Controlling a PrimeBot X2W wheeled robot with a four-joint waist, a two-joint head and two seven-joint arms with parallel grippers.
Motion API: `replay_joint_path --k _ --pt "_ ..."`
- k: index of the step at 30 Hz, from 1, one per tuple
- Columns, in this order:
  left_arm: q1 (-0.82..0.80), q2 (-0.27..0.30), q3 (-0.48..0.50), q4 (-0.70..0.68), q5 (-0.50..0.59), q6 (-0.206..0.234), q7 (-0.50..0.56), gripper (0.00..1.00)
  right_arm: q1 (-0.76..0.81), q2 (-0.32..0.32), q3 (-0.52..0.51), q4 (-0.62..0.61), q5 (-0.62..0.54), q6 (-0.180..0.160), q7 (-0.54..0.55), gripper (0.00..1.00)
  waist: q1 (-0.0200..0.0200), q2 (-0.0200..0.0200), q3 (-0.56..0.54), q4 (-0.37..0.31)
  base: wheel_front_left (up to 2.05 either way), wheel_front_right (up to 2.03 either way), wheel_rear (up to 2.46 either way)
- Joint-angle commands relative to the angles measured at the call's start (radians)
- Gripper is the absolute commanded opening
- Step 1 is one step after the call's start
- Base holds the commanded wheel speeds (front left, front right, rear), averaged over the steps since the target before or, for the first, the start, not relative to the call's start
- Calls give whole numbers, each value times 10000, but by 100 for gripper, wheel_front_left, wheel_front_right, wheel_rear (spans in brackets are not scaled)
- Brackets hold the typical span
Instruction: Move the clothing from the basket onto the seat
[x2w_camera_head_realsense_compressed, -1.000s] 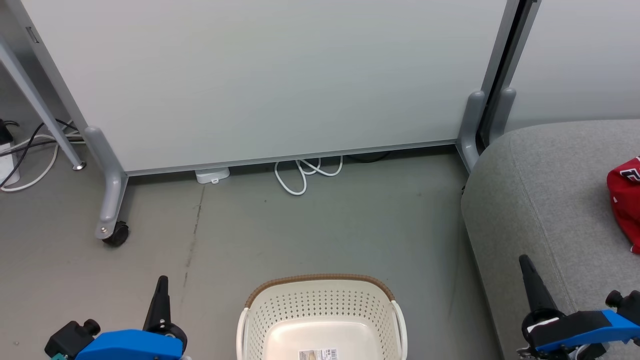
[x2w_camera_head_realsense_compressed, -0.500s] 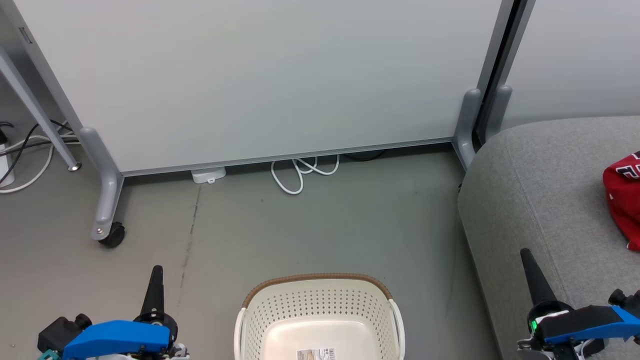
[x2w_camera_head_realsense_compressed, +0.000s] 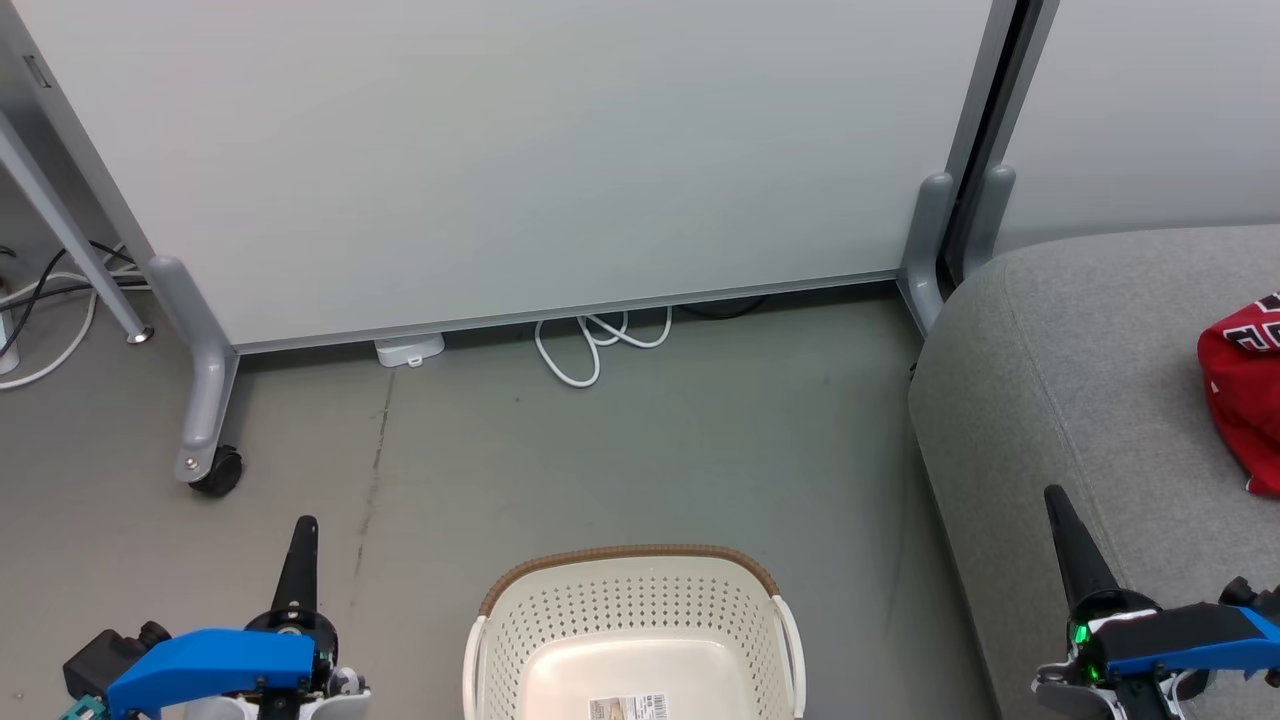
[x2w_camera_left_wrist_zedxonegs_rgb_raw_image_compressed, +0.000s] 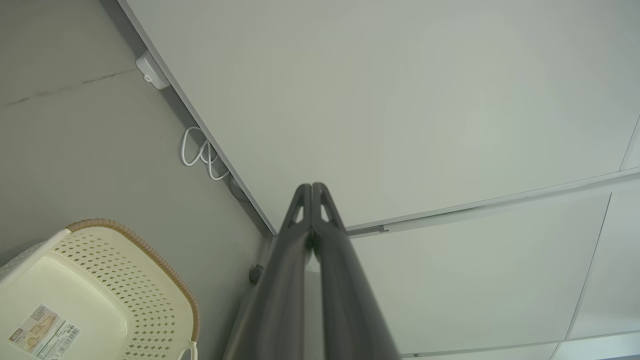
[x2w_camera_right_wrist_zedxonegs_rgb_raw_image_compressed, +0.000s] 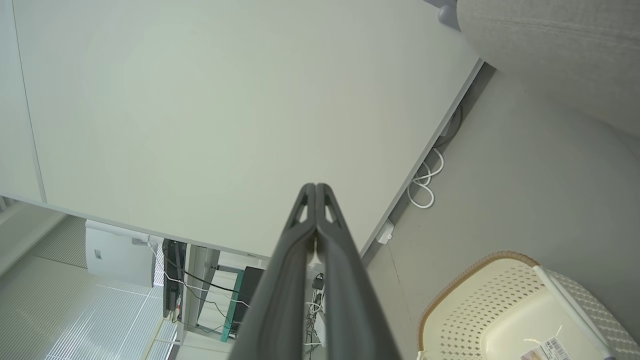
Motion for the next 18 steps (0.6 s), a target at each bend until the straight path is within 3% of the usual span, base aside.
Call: replay_joint_path --k 1,18 --pt "-277 -13 124 -133 -211 -11 74 0 -244 -86 -27 -29 296 5 62 0 -1 0 5 -12 0 0 0" --pt "-432 -112 461 -263 -1337 -14 453 0 -385 -97 -36 61 1730 6 181 0 -1 0 48 -131 0 0 0"
